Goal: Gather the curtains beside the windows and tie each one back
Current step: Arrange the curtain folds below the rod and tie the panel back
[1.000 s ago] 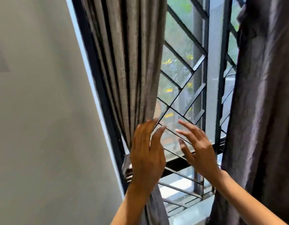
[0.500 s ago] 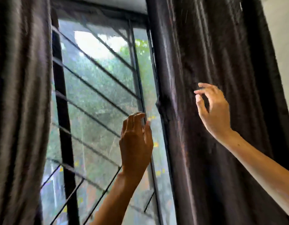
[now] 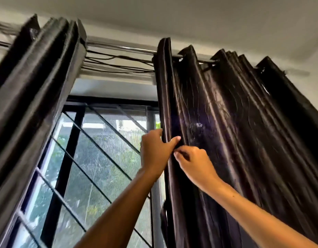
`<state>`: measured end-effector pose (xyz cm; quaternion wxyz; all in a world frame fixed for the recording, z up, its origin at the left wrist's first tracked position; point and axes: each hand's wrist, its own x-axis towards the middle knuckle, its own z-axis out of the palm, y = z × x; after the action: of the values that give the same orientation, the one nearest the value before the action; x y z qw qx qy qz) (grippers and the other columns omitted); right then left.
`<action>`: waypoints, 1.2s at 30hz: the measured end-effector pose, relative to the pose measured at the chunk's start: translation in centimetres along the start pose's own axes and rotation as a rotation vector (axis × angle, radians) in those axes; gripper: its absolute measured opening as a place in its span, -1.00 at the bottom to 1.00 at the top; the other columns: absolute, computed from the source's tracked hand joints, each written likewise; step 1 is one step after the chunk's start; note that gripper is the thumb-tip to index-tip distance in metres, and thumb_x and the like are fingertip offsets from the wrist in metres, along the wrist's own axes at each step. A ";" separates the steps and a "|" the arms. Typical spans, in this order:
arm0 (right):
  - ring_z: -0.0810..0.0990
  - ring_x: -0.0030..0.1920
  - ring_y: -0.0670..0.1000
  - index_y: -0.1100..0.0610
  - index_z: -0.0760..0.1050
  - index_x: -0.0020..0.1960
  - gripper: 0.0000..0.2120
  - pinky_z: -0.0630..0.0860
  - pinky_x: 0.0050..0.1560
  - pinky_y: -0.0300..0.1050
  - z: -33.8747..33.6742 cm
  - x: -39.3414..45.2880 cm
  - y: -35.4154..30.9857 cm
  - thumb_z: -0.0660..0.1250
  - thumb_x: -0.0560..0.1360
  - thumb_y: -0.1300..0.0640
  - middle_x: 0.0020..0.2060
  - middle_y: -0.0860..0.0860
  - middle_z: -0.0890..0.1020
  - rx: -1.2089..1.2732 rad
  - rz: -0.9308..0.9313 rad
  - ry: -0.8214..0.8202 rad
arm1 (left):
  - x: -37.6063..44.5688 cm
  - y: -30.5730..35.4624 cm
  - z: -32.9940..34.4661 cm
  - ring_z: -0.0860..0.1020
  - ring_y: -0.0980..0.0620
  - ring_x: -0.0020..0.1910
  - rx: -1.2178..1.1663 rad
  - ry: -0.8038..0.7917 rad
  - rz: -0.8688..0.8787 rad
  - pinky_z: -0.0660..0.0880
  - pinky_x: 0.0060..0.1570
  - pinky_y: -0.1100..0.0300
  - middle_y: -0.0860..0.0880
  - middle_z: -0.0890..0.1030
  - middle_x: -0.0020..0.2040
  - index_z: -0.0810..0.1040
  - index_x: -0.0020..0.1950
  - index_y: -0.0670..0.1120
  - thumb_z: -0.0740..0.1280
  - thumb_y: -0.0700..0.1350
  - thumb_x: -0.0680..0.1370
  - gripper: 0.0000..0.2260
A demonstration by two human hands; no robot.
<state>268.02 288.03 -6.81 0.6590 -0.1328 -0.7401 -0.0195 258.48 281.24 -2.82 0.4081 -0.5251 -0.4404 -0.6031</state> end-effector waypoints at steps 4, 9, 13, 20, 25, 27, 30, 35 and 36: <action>0.61 -0.07 0.08 0.03 0.58 0.03 -0.84 0.41 -0.20 -0.10 -0.9 1.6 0.1 0.23 0.55 0.06 -0.14 -0.03 0.66 -0.141 0.075 0.134 | 3.3 0.5 0.9 0.60 -0.07 -0.24 0.167 -0.007 0.015 0.44 -0.30 0.17 -0.11 0.63 -0.27 0.64 -0.18 -0.20 0.45 -0.20 0.38 -0.92; 0.49 0.23 0.23 0.17 0.30 0.34 -0.46 0.42 0.09 0.01 -1.5 5.9 0.4 0.36 0.50 -0.08 0.19 0.14 0.54 -0.105 0.301 0.022 | 4.7 0.9 1.4 0.59 -0.08 -0.30 0.197 -0.001 0.006 0.52 -0.33 0.10 -0.12 0.62 -0.29 0.63 -0.17 -0.20 0.34 -0.38 0.36 -0.86; 0.53 0.17 0.24 0.14 0.48 0.20 -0.67 0.46 0.00 -0.01 -1.7 7.3 1.3 0.33 0.45 0.26 0.10 0.15 0.58 -0.211 0.284 0.014 | 4.5 0.8 1.2 0.60 -0.12 -0.27 0.189 0.003 0.012 0.58 -0.28 -0.07 -0.12 0.63 -0.25 0.61 -0.15 -0.17 0.33 -0.39 0.34 -0.82; 0.61 0.09 0.07 -0.05 0.58 0.18 -0.63 0.54 0.08 -0.04 -5.1 7.1 1.2 0.33 0.44 0.26 0.00 0.01 0.67 -0.083 0.193 0.108 | 5.4 3.4 1.9 0.65 -0.06 -0.12 0.029 0.006 0.047 0.58 -0.07 0.05 -0.11 0.69 -0.11 0.69 -0.01 -0.12 0.44 -0.14 0.44 -0.85; 0.50 -0.23 0.11 0.12 0.48 -0.26 -0.82 0.38 -0.26 -0.07 -4.5 7.1 0.4 0.24 0.40 0.37 -0.35 0.02 0.53 -0.100 -0.047 -0.092 | 6.5 5.5 3.2 0.60 -0.07 -0.21 -0.025 0.031 -0.043 0.56 -0.18 0.08 -0.11 0.64 -0.23 0.62 -0.21 -0.18 0.55 -0.08 0.34 -0.79; 0.57 -0.12 0.00 0.08 0.63 -0.11 -0.89 0.48 -0.11 -0.10 -5.2 7.2 1.0 0.34 0.47 0.23 -0.23 -0.02 0.63 -0.046 -0.045 -0.097 | 7.0 5.6 3.3 0.59 -0.12 -0.15 0.014 0.063 -0.096 0.53 -0.18 0.11 -0.15 0.63 -0.18 0.58 -0.21 -0.18 0.54 -0.22 0.34 -0.84; 0.56 0.15 0.06 0.07 0.55 0.22 -0.69 0.48 0.14 -0.02 -6.3 8.1 3.4 0.33 0.52 -0.01 0.10 0.03 0.63 -0.241 0.072 0.190 | 7.3 4.7 3.2 0.60 -0.10 -0.20 0.022 0.057 -0.145 0.53 -0.23 0.14 -0.14 0.61 -0.23 0.52 -0.35 -0.10 0.50 -0.32 0.35 -0.79; 0.46 0.26 0.27 0.26 0.17 0.43 -0.42 0.43 0.15 0.08 -6.6 9.2 6.0 0.35 0.52 0.16 0.26 0.24 0.48 -0.394 0.347 0.125 | 7.3 3.2 2.6 0.61 -0.04 -0.19 0.005 0.052 -0.131 0.48 -0.23 0.21 -0.12 0.67 -0.16 0.67 -0.17 -0.21 0.49 -0.32 0.38 -0.93; 0.49 0.23 0.28 0.26 0.23 0.41 -0.48 0.44 0.11 0.07 -6.5 9.4 6.2 0.33 0.52 0.23 0.21 0.24 0.52 -0.401 0.348 0.125 | 7.3 3.0 2.5 0.62 -0.04 -0.18 0.010 0.052 -0.117 0.49 -0.21 0.21 -0.12 0.67 -0.16 0.67 -0.16 -0.21 0.48 -0.32 0.38 -0.93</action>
<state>274.79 294.26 2.36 0.6574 -0.3842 -0.6455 -0.0602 261.18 282.63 4.86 0.3860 -0.4807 -0.4626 -0.6371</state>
